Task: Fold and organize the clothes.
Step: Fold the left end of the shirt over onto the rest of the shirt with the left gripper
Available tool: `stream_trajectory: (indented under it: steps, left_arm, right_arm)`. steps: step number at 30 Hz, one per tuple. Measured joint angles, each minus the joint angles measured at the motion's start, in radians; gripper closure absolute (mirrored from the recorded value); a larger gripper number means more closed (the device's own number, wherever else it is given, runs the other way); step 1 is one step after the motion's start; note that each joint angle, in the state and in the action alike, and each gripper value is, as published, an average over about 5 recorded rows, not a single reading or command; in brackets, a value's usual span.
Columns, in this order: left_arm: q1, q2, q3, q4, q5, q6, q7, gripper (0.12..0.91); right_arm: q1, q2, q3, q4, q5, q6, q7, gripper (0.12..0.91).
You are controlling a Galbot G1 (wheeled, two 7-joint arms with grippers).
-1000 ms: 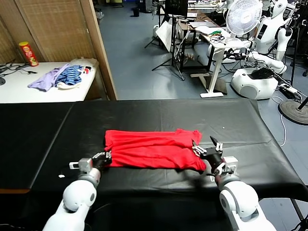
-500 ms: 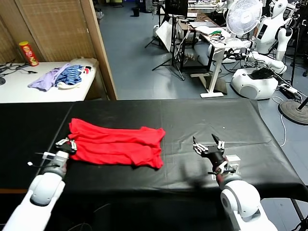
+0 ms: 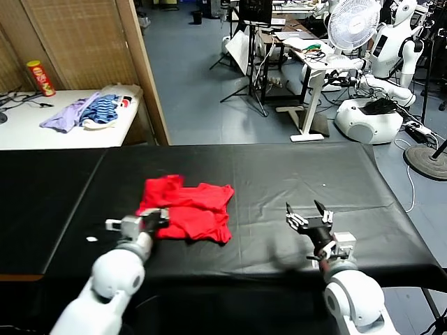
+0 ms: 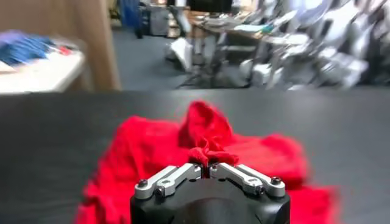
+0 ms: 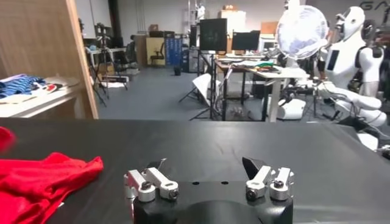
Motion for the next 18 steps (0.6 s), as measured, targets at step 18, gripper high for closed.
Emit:
stream_trajectory:
  steps: [18]
  left_arm:
    - [-0.078,-0.197,0.095,0.089,-0.001,-0.03,-0.016,0.88]
  right_arm:
    - [-0.006,0.017,0.0,-0.009,-0.019,-0.001,0.0,0.227]
